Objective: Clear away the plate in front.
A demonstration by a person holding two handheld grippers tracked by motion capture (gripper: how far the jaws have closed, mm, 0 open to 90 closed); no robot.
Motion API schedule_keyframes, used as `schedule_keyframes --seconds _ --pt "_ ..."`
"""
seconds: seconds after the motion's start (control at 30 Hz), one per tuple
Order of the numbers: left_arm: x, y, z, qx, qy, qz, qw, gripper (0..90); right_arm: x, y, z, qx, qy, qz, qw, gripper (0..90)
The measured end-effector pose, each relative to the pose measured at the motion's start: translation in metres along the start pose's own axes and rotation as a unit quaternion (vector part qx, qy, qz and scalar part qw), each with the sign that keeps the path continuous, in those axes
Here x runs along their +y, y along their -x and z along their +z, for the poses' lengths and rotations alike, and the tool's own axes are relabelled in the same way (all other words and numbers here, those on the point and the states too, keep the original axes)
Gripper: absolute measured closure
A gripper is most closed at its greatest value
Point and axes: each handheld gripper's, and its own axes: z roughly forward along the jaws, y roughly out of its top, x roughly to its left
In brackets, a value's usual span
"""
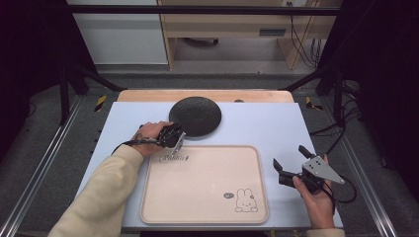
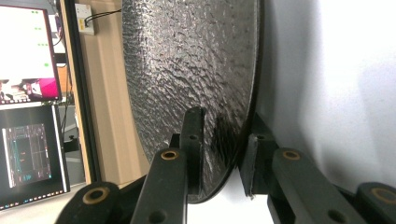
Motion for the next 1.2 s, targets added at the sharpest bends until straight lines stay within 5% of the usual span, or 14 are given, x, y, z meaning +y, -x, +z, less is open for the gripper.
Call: schedule_keyframes --seconds 0.23,0.43,0.83,1.2 --pt "0.0 -0.002 0.001 0.001 -0.002 -0.004 1.0 68.7 0.0 0.0 0.0 -0.001 -0.002 -0.001 1.0 3.2" --pt "0.001 -0.001 0.001 -0.01 -0.004 0.002 0.9999 75.2 -0.001 0.0 0.001 0.0 -0.003 0.0 1.0 3.2" --pt "0.007 0.0 -0.003 0.003 -0.018 0.037 0.9992 79.6 -0.001 0.0 0.0 -0.002 -0.003 0.0 1.0 3.2" --pt "0.011 -0.006 -0.009 0.023 -0.007 0.015 0.9996 85.3 -0.001 0.001 0.0 -0.002 -0.003 0.001 1.0 3.3"
